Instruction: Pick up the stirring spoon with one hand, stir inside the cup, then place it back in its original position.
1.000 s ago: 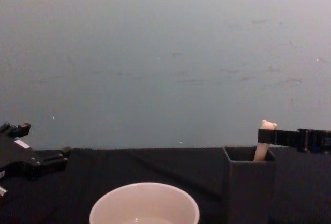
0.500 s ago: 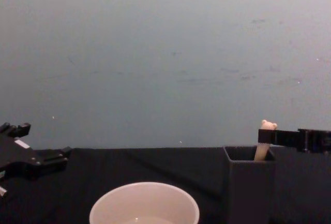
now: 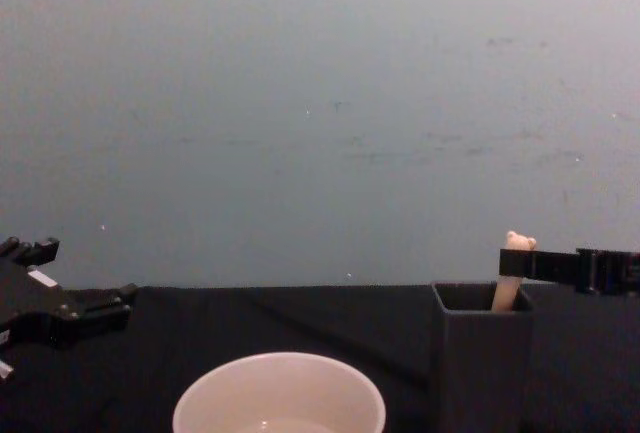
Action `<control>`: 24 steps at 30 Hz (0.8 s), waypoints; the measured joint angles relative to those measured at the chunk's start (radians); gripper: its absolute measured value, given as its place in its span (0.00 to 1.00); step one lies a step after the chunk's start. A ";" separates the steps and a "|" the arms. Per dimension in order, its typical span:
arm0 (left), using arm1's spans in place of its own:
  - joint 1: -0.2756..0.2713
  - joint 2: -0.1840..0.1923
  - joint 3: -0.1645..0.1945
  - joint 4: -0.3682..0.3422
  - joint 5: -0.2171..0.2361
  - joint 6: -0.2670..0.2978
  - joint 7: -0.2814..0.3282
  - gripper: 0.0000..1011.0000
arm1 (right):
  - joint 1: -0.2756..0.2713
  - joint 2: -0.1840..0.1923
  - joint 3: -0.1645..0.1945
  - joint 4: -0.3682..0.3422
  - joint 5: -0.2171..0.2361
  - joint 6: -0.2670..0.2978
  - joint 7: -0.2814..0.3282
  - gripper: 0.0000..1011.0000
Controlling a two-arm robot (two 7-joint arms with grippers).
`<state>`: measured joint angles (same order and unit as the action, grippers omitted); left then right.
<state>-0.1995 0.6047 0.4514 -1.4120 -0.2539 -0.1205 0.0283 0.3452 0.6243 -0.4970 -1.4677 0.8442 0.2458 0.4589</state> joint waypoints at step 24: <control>0.000 0.000 0.000 0.000 0.000 0.000 0.000 0.99 | 0.000 0.000 0.000 0.000 0.001 -0.001 0.000 0.86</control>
<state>-0.1995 0.6047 0.4514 -1.4120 -0.2539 -0.1205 0.0283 0.3452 0.6243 -0.4971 -1.4678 0.8454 0.2448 0.4590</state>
